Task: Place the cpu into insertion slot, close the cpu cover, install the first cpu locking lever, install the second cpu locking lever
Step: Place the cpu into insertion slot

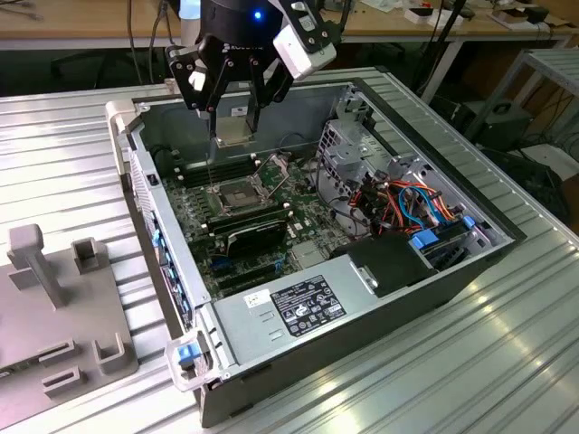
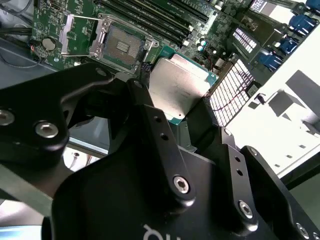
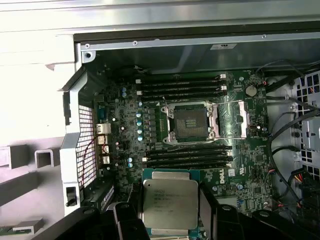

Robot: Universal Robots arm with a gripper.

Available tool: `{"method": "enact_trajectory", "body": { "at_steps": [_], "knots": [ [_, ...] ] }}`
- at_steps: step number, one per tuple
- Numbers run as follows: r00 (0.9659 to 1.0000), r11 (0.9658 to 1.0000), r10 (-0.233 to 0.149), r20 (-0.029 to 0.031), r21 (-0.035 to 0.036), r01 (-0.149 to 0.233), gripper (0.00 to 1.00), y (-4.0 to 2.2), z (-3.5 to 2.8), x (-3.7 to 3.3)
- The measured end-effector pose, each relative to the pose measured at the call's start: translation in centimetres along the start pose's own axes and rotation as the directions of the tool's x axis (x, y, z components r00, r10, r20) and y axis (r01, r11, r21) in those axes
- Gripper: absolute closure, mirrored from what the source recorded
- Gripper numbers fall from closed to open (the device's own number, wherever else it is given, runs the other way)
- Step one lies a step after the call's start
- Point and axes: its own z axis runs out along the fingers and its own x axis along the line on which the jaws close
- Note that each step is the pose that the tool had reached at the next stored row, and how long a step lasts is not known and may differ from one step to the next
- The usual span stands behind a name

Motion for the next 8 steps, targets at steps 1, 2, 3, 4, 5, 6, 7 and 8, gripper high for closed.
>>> {"method": "enact_trajectory", "body": {
  "at_steps": [1,2,3,4,5,6,7,8],
  "knots": [
    [1.0,1.0,0.0,0.0,0.0,0.0,0.46,0.0,0.0,0.0],
    [1.0,1.0,0.0,0.0,0.0,0.0,0.46,0.0,0.0,-0.01],
    [1.0,1.0,0.0,-0.0001,0.0001,0.0,0.46,0.2,0.06,-0.22],
    [1.0,1.0,0.0,0.0,-0.0001,0.0,0.46,0.59,0.31,-0.63],
    [1.0,1.0,0.0,0.0001,-0.0001,0.0,0.46,0.87,0.61,-1.1],
    [1.0,1.0,0.0,-0.0001,0.0001,0.0,0.46,0.97,0.77,-1.44],
    [1.0,1.0,0.0,0.0,0.0,0.0,0.46,1.01,0.9,-1.72],
    [1.0,1.0,0.0,0.0,-0.0001,0.0,0.46,1.03,0.98,-1.88]
  ]
}}
